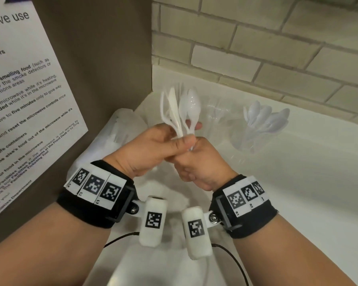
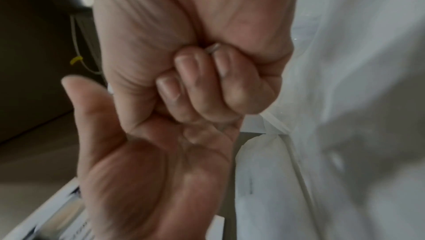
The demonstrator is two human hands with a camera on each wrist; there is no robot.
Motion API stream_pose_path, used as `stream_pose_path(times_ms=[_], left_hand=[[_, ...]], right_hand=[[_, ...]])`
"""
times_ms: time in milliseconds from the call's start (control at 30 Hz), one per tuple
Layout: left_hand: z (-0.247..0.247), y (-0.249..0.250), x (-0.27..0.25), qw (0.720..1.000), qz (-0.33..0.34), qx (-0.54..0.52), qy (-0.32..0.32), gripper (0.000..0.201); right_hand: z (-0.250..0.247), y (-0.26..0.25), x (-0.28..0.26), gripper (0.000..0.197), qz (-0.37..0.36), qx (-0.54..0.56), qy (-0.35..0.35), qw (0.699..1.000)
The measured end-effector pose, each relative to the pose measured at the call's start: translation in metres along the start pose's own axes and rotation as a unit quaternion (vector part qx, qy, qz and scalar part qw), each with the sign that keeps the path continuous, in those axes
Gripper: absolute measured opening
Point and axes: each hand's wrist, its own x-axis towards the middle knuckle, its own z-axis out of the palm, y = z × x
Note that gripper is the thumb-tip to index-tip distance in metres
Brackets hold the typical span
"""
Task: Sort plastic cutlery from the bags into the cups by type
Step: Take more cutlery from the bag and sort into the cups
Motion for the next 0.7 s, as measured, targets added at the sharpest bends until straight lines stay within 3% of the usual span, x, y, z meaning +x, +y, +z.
stream_pose_path(times_ms=[100,167,233,300,400,500,633,700], left_hand=[[0.005,0.004,-0.002,1.0,0.013,0.007,0.016,0.022],[0.005,0.004,-0.001,0.997,0.01,-0.028,0.064,0.022],[-0.001,0.0,0.001,0.99,0.023,-0.034,0.136,0.027],[-0.008,-0.004,0.002,0.982,0.028,-0.074,0.172,0.033],[-0.007,-0.008,0.002,0.98,-0.001,-0.111,0.163,0.036],[0.002,-0.01,0.002,0.984,-0.02,-0.098,0.146,0.032],[0.009,-0.008,0.003,0.986,-0.015,-0.068,0.151,0.044],[0.01,-0.007,0.002,0.988,-0.016,-0.012,0.156,0.038]], right_hand=[[0.005,0.005,-0.002,0.022,-0.009,-0.015,-0.031,0.999],[0.004,0.002,-0.002,0.015,-0.028,-0.059,-0.04,0.997],[-0.004,0.0,0.0,0.031,-0.028,-0.131,-0.004,0.991],[-0.014,-0.007,0.005,0.039,-0.048,-0.179,0.1,0.978],[-0.022,-0.026,0.008,0.022,-0.163,-0.184,0.232,0.941],[-0.017,-0.05,0.009,0.013,-0.266,-0.2,0.222,0.917],[-0.005,-0.061,0.015,0.014,-0.259,-0.296,0.19,0.9],[0.0,-0.06,0.019,0.012,-0.242,-0.328,0.194,0.893]])
